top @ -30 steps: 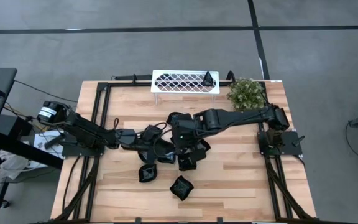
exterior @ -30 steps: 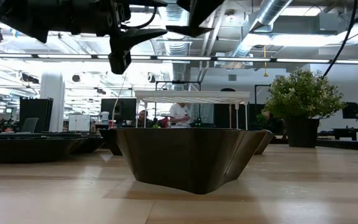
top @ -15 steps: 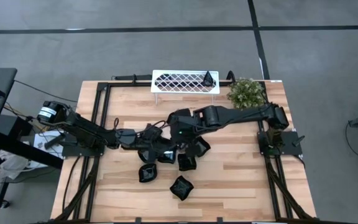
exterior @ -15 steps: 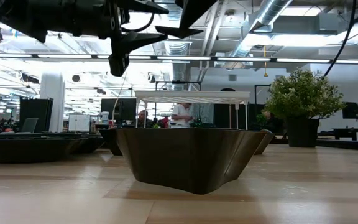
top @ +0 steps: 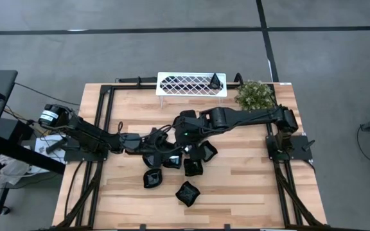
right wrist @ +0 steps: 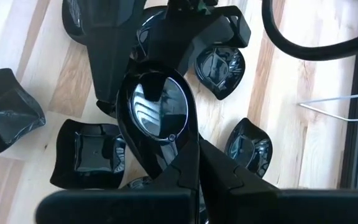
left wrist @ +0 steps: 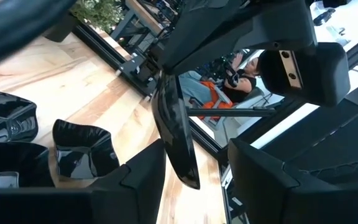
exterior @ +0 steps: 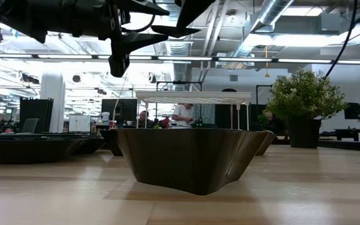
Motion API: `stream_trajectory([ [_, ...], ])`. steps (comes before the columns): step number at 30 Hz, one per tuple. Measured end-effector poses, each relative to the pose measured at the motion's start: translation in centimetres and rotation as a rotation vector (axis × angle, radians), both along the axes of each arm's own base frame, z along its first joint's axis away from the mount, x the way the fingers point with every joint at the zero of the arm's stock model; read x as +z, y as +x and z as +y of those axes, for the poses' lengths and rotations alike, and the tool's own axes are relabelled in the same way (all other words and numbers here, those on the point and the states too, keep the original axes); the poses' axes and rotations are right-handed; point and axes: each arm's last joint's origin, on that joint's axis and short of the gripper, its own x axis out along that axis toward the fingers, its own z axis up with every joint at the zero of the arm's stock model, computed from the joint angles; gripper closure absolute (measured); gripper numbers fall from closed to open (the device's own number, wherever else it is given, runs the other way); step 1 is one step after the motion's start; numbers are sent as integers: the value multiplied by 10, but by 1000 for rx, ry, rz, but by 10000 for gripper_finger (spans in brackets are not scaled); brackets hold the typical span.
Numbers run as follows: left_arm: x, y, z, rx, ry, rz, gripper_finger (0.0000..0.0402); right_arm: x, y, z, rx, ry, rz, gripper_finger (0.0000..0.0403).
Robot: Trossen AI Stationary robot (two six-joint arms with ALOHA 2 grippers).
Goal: Pick & Place Mini shaped plates
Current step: Stack the drop-shaped plate on top of the drop-shaped plates on the shelf
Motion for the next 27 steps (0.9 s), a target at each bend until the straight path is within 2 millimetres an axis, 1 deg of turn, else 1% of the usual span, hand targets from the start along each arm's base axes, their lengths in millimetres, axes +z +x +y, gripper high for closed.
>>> stream_trajectory([
  [11, -1, 0, 1, 19, 3, 4, 315, 0, -1, 3, 7, 0, 4, 403],
  [16, -1, -1, 1, 30, 6, 10, 342, 0, -1, 3, 8, 0, 8, 403],
  [21, -2, -1, 2, 45, 11, 11, 359, 1, -2, 3, 8, 0, 6, 401],
  [24, 0, 0, 2, 48, 10, -7, 364, 9, -2, 3, 11, 6, -17, 383],
  [27, 1, 0, 1, 47, 10, -12, 365, 21, -3, 5, 10, 12, -55, 349],
])
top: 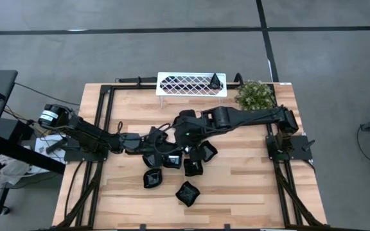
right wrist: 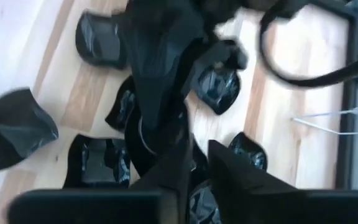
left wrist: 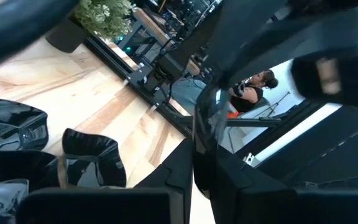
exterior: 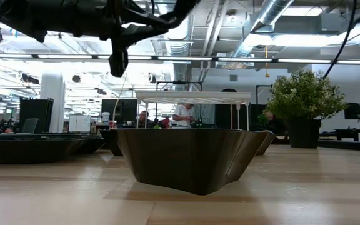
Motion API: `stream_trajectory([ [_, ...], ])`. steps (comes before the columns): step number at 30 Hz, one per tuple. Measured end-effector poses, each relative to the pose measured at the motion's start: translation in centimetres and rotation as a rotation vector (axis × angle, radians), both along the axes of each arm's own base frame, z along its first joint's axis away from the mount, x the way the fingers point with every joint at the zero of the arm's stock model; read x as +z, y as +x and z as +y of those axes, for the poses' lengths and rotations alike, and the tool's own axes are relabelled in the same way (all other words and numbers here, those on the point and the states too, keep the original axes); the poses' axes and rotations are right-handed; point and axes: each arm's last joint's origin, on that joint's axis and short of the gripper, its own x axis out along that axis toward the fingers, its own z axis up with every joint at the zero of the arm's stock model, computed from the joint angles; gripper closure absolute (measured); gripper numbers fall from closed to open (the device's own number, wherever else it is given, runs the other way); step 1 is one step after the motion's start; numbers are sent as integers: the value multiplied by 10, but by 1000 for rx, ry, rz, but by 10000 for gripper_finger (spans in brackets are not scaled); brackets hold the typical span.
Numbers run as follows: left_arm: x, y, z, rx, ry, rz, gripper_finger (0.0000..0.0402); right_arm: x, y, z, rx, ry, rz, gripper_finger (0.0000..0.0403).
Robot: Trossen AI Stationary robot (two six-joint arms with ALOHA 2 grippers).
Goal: Pick & Place Mini shaped plates
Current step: Stack the drop-shaped plate on top of the drop-shaped plates on the shelf
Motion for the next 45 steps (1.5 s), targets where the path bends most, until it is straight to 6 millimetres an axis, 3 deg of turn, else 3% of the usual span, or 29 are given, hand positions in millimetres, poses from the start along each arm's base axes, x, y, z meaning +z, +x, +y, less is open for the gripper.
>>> stream_trajectory([
  [6, 0, 0, 2, 50, 26, -2, 373, 32, -11, -2, -59, 13, -52, 285],
  [11, 1, 0, 4, 121, 80, -7, 378, 58, -21, -5, -165, 12, -129, 259],
  [18, 3, 0, 7, 196, 189, -15, 376, 71, -43, 1, -330, -70, -134, 280],
  [27, 6, 0, 6, 186, 227, -36, 376, 72, -81, 41, -444, -211, -244, 310],
  [32, 9, 0, 6, 185, 235, -54, 377, 36, -113, 58, -466, -224, -322, 310],
  [38, 18, 1, 9, 202, 245, -129, 379, -42, -147, 54, -501, -151, -593, 310],
  [41, 22, 2, 13, 221, 256, -163, 376, -80, -152, 48, -512, -100, -744, 311],
  [45, 22, 2, 15, 231, 263, -156, 378, -98, -152, 42, -501, -10, -971, 310],
])
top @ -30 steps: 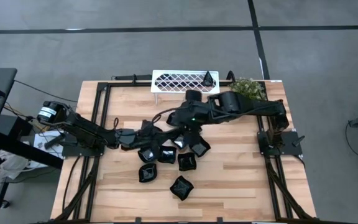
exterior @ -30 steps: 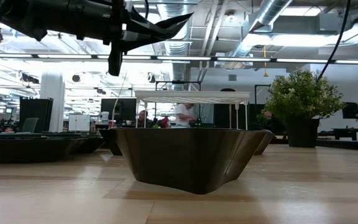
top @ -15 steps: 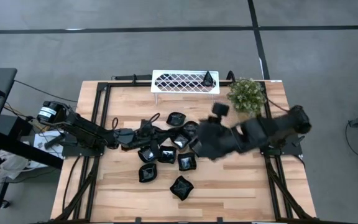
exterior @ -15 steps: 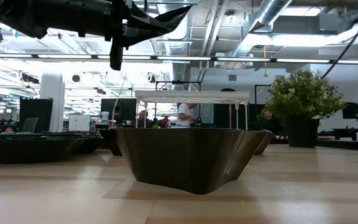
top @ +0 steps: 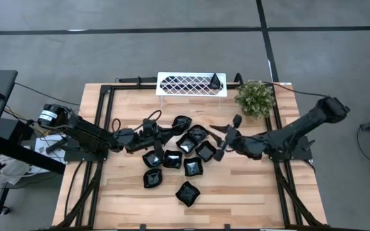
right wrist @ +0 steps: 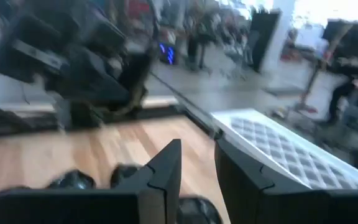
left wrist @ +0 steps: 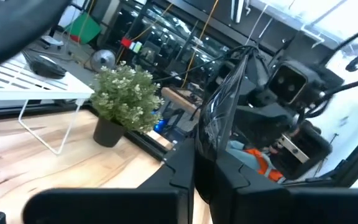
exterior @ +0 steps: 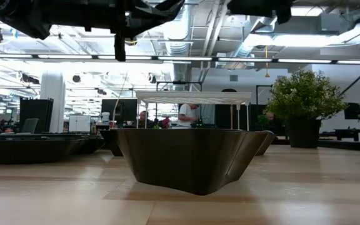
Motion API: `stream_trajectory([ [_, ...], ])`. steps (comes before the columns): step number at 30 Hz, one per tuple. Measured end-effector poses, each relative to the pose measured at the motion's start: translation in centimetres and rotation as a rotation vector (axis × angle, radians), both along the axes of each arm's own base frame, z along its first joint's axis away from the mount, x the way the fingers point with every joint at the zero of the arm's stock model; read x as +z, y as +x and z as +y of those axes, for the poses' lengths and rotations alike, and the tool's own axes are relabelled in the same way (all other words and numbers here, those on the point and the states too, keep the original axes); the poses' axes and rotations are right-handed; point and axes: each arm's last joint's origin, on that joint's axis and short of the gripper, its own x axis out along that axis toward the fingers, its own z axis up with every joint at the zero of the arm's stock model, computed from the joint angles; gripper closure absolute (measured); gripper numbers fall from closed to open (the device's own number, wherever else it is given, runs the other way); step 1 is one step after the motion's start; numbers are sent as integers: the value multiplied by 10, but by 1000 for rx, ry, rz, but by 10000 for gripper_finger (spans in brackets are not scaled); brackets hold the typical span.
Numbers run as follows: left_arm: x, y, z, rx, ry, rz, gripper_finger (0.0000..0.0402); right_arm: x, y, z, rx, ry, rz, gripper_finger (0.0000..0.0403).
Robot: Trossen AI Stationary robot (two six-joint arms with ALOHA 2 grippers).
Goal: Pick & Place Mini shaped plates
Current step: Stack the drop-shaped plate on top of the drop-shaped plates on the shelf
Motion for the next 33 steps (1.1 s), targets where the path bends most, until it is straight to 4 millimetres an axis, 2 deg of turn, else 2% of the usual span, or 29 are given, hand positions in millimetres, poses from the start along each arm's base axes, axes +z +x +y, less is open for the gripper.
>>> stream_trajectory([
  [6, 0, -1, -6, -24, 25, 9, 378, -2, 16, -6, 60, 94, -190, 310],
  [11, 0, -2, -11, -39, 45, 14, 376, -7, 42, -6, 158, 120, -174, 295],
  [17, -1, -2, -10, -37, 46, 14, 380, -4, 65, 1, 156, 64, -145, 241],
  [24, -1, -2, -10, -37, 47, 15, 374, 2, 77, -1, 136, 49, -146, 195],
  [28, -1, -2, -10, -37, 46, 15, 380, 4, 79, -6, 117, 63, -158, 195],
  [33, -1, -2, -10, -37, 46, 15, 377, 5, 80, -13, 93, 83, -170, 214],
])
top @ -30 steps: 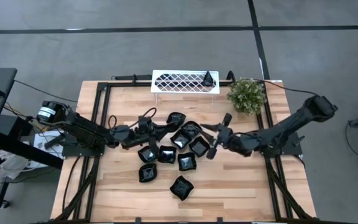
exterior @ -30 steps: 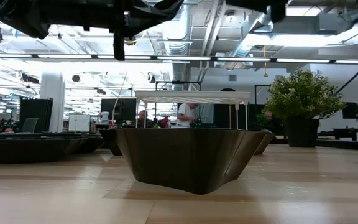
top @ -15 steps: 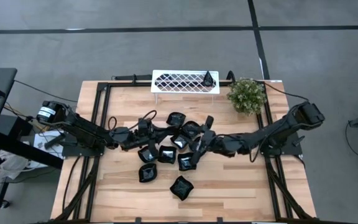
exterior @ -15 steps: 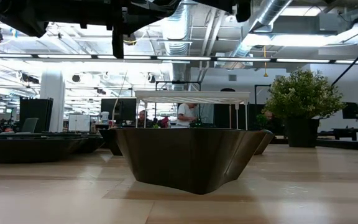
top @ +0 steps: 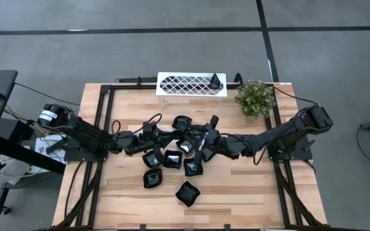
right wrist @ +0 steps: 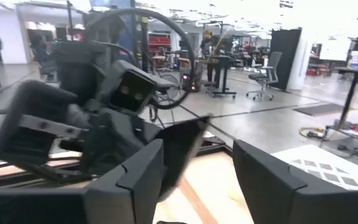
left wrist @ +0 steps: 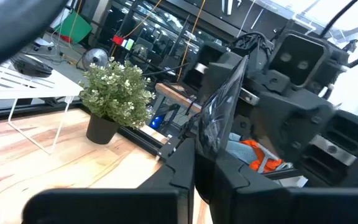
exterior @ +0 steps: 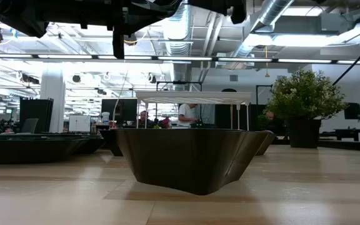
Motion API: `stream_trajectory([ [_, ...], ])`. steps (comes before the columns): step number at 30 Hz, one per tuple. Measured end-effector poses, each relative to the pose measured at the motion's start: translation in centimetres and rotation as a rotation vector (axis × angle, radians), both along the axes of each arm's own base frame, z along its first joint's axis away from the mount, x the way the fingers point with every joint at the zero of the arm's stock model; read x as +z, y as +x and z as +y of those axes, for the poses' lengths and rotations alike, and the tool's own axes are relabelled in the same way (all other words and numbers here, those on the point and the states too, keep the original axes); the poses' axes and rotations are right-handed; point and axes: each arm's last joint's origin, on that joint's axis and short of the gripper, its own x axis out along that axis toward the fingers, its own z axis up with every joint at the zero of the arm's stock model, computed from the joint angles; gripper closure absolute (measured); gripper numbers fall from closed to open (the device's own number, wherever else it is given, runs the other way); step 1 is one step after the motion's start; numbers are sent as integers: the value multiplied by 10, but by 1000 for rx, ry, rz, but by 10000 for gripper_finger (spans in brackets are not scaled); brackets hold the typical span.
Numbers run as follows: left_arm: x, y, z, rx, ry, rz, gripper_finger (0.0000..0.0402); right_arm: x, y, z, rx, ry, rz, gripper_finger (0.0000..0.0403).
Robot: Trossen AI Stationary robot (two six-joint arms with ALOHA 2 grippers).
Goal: Pick & Place Mini shaped plates
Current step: Stack the drop-shaped plate on top of the drop-shaped plates on the shelf
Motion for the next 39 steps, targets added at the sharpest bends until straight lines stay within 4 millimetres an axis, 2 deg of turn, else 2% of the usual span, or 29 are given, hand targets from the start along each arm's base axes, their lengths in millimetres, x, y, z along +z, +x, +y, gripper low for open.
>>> stream_trajectory([
  [13, 0, 0, 0, 2, 0, 1, 372, 0, 1, -5, -9, 37, -16, 302],
  [30, 0, 0, 0, 2, 1, 2, 371, 1, 2, -6, 19, 119, -62, 395],
  [39, -1, 0, -1, -26, 1, 3, 371, 1, 2, -6, 20, 132, -68, 400],
])
